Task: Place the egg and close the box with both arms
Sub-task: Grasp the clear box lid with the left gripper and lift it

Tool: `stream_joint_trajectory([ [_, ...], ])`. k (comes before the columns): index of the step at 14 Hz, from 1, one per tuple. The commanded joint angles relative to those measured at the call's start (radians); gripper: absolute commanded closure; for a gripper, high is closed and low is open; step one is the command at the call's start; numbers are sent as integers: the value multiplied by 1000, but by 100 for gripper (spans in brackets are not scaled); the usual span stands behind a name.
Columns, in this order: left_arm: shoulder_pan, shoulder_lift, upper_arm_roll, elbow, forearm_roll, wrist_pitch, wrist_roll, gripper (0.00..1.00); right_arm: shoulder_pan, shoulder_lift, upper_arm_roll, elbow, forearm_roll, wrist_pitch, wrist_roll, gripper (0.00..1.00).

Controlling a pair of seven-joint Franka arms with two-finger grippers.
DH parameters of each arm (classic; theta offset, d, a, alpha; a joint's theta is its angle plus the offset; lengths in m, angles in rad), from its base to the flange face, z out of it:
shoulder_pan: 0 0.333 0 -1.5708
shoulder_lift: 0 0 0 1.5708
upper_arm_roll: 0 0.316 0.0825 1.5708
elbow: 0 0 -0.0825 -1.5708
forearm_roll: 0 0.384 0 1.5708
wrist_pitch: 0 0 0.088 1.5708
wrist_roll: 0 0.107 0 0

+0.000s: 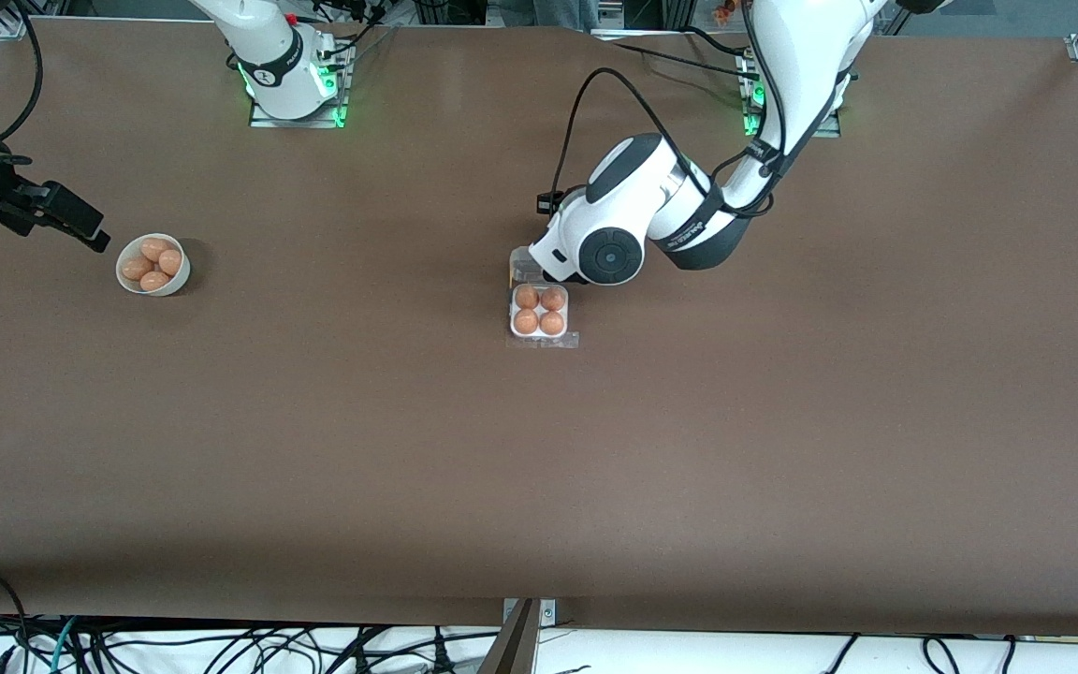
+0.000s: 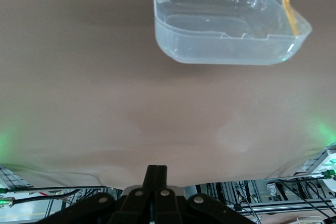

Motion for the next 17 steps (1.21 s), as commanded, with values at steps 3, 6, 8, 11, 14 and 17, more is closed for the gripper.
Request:
stream_joint_trajectory([
  [3, -45, 37, 8, 39, -20, 77, -39, 100, -22, -24, 8, -15, 16, -6, -17, 0],
  [6, -65, 62, 8, 39, -17, 123, -57, 100, -45, -15, 17, -7, 11, -9, -19, 0],
  [8, -80, 71, 11, 39, -12, 158, -67, 100, -67, -10, 33, -6, 10, -9, -26, 0],
  [11, -90, 83, 19, 39, -5, 166, -65, 100, -76, -9, 33, -1, 14, -9, -56, 0],
  [14, -90, 85, 35, 40, -3, 195, -65, 100, -68, 2, 31, -1, 16, -8, -57, 0],
  [17, -91, 86, 58, 42, -2, 201, -64, 100, -67, 11, 30, -1, 17, -8, -56, 0],
])
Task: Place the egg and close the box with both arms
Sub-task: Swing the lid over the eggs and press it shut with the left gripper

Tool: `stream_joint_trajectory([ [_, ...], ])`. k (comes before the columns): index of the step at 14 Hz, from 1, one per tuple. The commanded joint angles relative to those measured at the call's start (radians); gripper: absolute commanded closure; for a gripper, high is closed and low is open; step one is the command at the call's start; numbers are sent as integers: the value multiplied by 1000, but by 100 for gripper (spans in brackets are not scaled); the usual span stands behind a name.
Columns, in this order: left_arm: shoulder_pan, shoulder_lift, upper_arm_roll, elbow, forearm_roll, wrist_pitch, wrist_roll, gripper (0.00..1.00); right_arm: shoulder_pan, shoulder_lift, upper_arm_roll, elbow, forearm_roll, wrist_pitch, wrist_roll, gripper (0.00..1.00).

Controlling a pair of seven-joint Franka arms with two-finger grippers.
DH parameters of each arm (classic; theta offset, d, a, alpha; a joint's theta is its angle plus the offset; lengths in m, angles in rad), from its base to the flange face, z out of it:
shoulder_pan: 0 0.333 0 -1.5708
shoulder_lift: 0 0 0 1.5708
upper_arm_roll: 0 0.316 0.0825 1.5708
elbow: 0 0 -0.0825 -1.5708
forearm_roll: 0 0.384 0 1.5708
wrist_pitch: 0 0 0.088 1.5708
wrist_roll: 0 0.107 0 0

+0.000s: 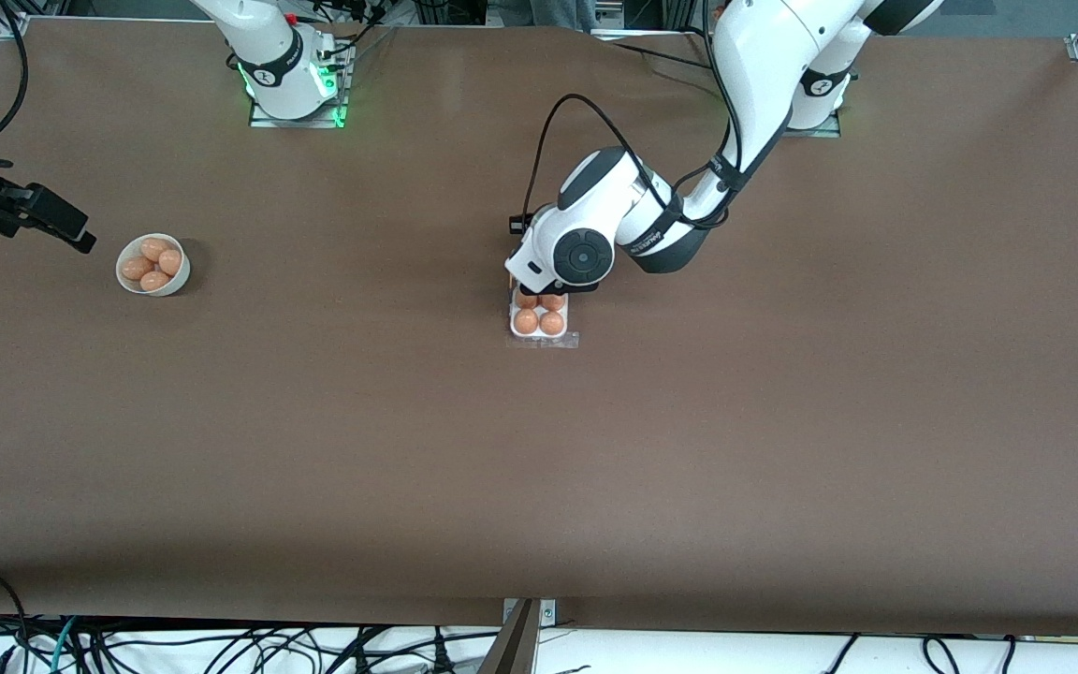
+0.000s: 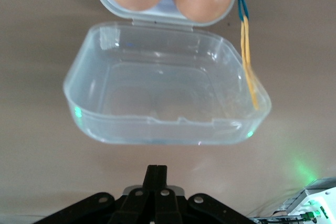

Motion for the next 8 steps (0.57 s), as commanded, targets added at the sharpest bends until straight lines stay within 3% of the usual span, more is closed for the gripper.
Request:
stream_joint_trajectory([
  [1, -18, 16, 32, 44, 12, 6, -14, 100, -14, -1, 12, -1, 17, -3, -15, 0],
  [8, -19, 53, 52, 121, 40, 38, -27, 100, -14, -1, 13, -1, 18, -3, -15, 0],
])
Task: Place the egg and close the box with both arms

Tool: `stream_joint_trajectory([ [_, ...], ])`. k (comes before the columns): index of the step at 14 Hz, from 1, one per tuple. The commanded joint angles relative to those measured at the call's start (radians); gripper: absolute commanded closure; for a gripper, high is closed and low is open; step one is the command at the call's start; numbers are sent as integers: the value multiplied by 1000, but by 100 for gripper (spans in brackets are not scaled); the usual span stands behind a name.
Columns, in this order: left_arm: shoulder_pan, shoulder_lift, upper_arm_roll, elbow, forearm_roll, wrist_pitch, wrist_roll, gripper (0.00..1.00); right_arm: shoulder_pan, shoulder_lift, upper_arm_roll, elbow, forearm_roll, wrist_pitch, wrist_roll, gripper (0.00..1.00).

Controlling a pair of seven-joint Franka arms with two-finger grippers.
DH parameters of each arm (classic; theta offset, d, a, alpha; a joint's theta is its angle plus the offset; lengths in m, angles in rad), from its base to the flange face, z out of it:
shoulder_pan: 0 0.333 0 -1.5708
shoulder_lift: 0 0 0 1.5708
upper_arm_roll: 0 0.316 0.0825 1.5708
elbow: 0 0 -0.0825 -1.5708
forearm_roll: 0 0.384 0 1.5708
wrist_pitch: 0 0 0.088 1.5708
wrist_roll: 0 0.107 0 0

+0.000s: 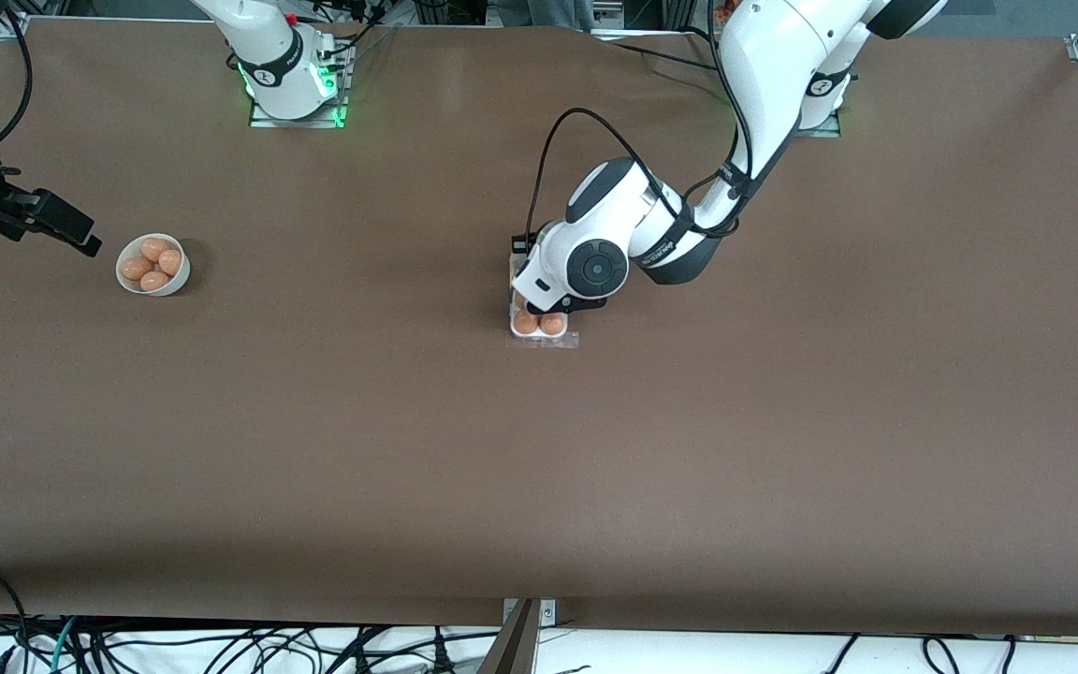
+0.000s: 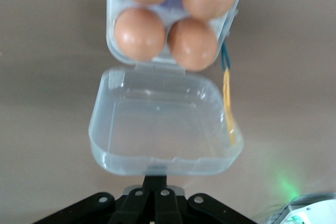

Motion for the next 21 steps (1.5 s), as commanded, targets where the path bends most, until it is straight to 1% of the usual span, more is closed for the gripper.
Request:
stream_joint_trajectory([
  [1, -17, 32, 14, 56, 56, 27, -21, 100, -14, -7, 10, -1, 18, -3, -15, 0],
  [2, -17, 32, 14, 56, 76, 33, -21, 100, -14, -7, 11, -1, 18, -3, -15, 0],
  [4, -14, 32, 20, 64, 79, 33, -21, 100, -14, -7, 10, -1, 18, -3, -15, 0],
  [8, -14, 29, 72, 116, 79, 33, -17, 99, -14, -7, 10, -1, 18, -3, -15, 0],
  [9, -9, 23, 82, 129, 82, 22, -14, 86, -14, -7, 11, -1, 18, -5, -15, 0],
  [10, 0, 19, 91, 151, 88, 8, -14, 61, -14, -7, 10, -1, 18, -3, -15, 0],
  [11, 12, 9, 111, 183, 122, -19, -14, 35, -14, -7, 10, -1, 18, -3, -15, 0],
  [13, 35, -24, 126, 244, 220, -106, -9, 1, -14, -7, 10, -1, 18, -3, -15, 0],
  [14, 59, -47, 125, 275, 257, -148, -9, 0, -14, -7, 11, -1, 18, -3, -15, 0],
  [15, 107, -75, 123, 297, 265, -185, -8, 0, -14, -7, 11, -1, 18, -3, -15, 0],
  [17, 176, -125, 126, 315, 288, -208, -8, 0, -14, -7, 11, -1, 18, -3, -15, 0],
  [19, 220, -173, 126, 317, 401, -210, -8, 0, -14, -7, 11, -1, 18, -3, -15, 0],
  [21, 245, -208, 128, 317, 485, -217, -8, 0, -14, -7, 11, -1, 18, -3, -15, 0],
])
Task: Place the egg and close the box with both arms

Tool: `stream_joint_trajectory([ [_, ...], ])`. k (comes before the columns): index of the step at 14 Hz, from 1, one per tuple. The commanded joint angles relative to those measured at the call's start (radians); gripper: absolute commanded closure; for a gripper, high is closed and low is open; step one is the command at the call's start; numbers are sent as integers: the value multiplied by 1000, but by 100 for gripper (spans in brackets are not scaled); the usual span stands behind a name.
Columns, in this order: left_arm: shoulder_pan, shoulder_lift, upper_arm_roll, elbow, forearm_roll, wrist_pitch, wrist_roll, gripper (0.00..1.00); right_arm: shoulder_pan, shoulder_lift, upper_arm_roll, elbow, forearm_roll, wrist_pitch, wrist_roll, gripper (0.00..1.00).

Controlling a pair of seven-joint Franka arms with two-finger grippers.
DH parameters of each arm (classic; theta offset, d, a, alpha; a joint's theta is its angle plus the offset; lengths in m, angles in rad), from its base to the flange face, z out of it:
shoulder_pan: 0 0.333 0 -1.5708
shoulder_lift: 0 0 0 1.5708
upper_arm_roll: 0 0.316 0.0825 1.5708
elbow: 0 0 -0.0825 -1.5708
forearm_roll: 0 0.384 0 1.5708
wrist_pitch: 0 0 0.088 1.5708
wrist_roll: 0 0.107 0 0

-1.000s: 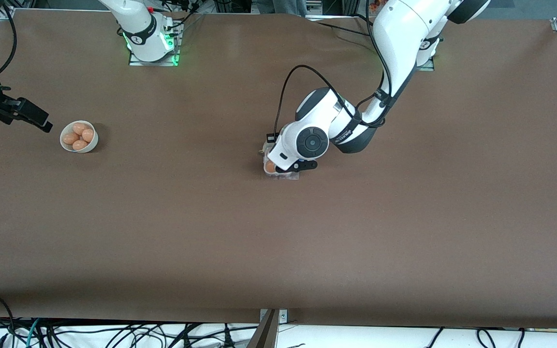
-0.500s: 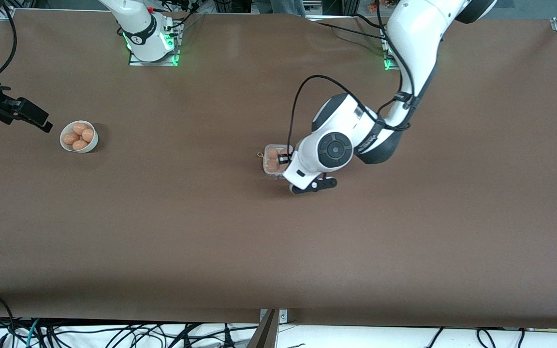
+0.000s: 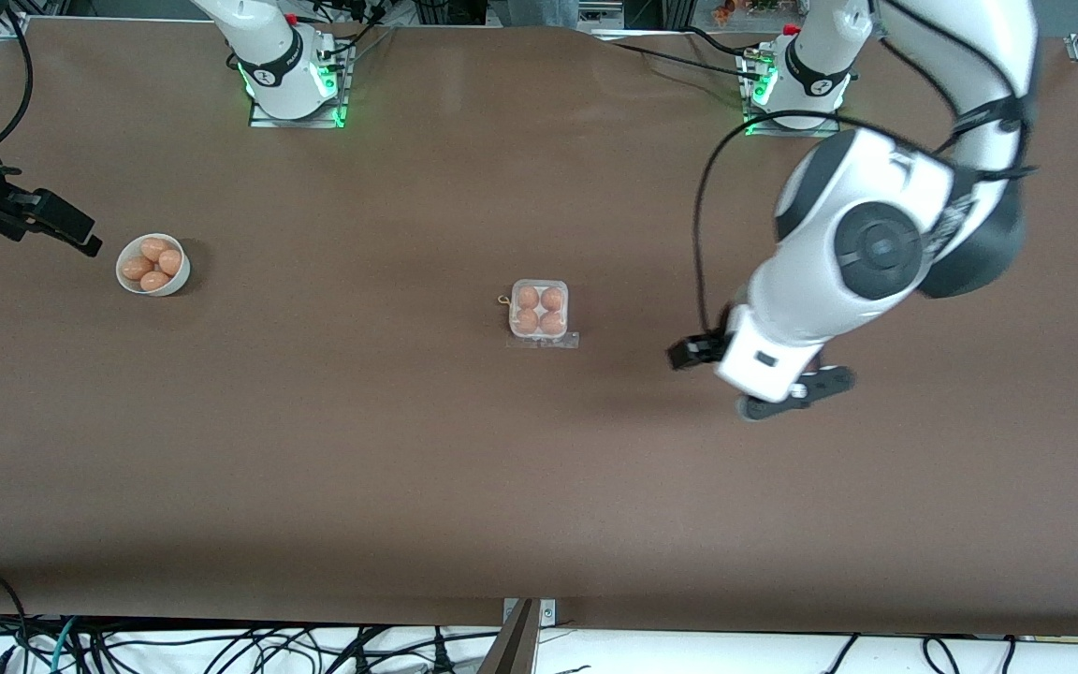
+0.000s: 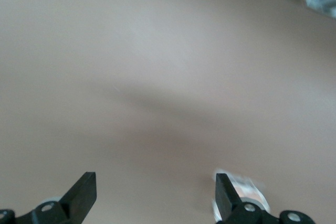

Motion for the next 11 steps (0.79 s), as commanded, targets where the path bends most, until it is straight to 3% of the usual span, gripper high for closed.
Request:
stream_joint_trajectory([
  [1, 30, -47, -3, -7, 95, -38, 0, 0, -14, -7, 11, -1, 17, -3, -15, 0],
  [5, 132, -74, 1, 22, 100, -83, 119, 0, -14, -7, 11, -1, 17, -3, -14, 0],
  [11, 255, -293, 11, -229, 88, -80, 457, 0, -14, -7, 11, -1, 17, -3, -14, 0],
])
